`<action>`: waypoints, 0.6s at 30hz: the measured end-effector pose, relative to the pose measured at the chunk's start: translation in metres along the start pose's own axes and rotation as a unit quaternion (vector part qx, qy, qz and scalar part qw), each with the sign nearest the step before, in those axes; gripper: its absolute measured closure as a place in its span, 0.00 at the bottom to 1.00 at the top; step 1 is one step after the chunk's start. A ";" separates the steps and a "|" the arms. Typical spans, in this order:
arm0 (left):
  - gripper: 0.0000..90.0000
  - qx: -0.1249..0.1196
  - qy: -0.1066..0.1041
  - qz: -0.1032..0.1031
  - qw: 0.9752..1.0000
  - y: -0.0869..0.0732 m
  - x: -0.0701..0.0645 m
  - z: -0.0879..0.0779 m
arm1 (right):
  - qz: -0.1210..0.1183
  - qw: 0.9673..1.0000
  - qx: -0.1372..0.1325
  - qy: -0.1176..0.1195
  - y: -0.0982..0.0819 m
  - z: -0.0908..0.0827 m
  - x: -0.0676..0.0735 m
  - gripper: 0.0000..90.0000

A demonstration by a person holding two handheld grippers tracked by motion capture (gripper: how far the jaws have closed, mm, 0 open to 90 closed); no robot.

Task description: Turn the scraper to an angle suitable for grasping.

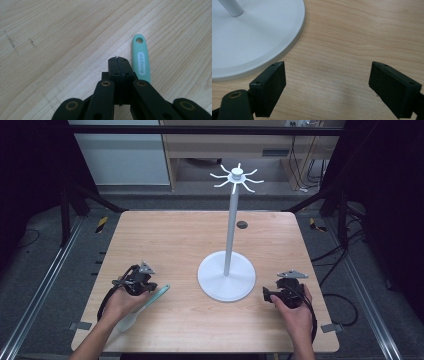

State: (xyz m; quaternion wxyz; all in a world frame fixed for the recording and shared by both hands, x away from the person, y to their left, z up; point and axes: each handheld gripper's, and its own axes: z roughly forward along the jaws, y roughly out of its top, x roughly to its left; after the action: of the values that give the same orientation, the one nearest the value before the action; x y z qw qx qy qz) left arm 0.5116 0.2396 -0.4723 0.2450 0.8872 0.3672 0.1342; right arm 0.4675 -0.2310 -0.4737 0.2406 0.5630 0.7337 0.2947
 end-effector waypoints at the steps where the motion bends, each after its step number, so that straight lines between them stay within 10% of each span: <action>1: 1.00 0.004 -0.001 0.006 1.000 0.001 -0.002 0.001 | 0.000 1.000 0.000 0.000 0.000 0.000 0.000 0.16; 18: 1.00 0.014 -0.031 0.044 0.998 0.003 -0.028 0.006 | 0.000 1.000 0.002 0.000 0.000 0.001 0.000 0.16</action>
State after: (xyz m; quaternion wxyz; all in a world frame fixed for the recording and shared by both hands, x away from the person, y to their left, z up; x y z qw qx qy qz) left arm 0.4964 0.2156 -0.4769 0.2381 0.9095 0.3217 0.1123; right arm 0.4680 -0.2307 -0.4742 0.2391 0.5639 0.7342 0.2930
